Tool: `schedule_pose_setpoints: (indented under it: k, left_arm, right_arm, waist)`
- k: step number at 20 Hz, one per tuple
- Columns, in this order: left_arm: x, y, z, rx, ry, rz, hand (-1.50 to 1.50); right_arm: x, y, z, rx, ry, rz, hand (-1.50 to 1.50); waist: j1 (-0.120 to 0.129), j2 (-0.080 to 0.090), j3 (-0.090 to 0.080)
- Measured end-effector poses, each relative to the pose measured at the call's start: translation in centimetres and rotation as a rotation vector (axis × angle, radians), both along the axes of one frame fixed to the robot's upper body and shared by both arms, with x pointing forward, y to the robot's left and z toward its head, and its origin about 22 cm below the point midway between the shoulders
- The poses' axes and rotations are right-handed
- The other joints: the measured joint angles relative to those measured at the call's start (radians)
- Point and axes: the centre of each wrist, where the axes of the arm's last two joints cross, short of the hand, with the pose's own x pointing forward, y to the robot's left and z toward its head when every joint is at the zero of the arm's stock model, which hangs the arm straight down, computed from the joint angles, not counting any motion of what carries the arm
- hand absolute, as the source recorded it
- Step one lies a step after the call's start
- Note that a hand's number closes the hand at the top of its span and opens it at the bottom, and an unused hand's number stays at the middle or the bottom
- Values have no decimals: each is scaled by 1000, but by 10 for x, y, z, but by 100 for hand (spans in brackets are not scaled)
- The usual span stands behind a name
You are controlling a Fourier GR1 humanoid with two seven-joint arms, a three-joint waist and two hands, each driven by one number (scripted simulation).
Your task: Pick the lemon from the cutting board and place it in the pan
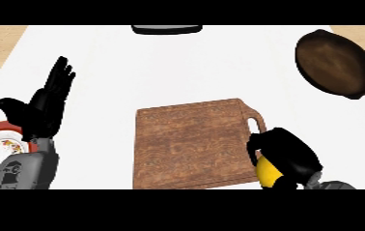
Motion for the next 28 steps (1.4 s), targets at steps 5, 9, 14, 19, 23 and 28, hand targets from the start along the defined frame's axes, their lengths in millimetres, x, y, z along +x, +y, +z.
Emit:
schedule_pose_setpoints:
  k: [5, 9, 14, 19, 23, 28]
  left_arm:
    - [-2, 0, 0, 2, -1, 9, 0]
    - [-3, -6, -1, -2, -1, -4, 0]
    - [3, -12, -2, 0, -8, -13, 0]
    - [8, -20, 2, -1, -16, -33, 0]
    - [9, -19, 4, 1, -13, -48, 0]
    - [14, -22, 7, -2, -20, -62, 0]
  right_arm:
    - [-14, -28, 41, 146, -264, -70, 150]
    - [-27, -53, 71, 262, -382, -145, 150]
    - [-25, -89, 96, 373, -480, -255, 150]
    - [5, -123, 106, 545, -476, -374, 150]
    - [37, -162, 109, 630, -476, -455, 150]
    - [75, -203, 101, 597, -528, -527, 150]
  waist:
    - [-5, -1, 0]
    - [4, 2, 0]
    - [17, 6, -1]
    - [36, 9, -1]
    - [47, 12, 0]
    - [61, 16, 0]
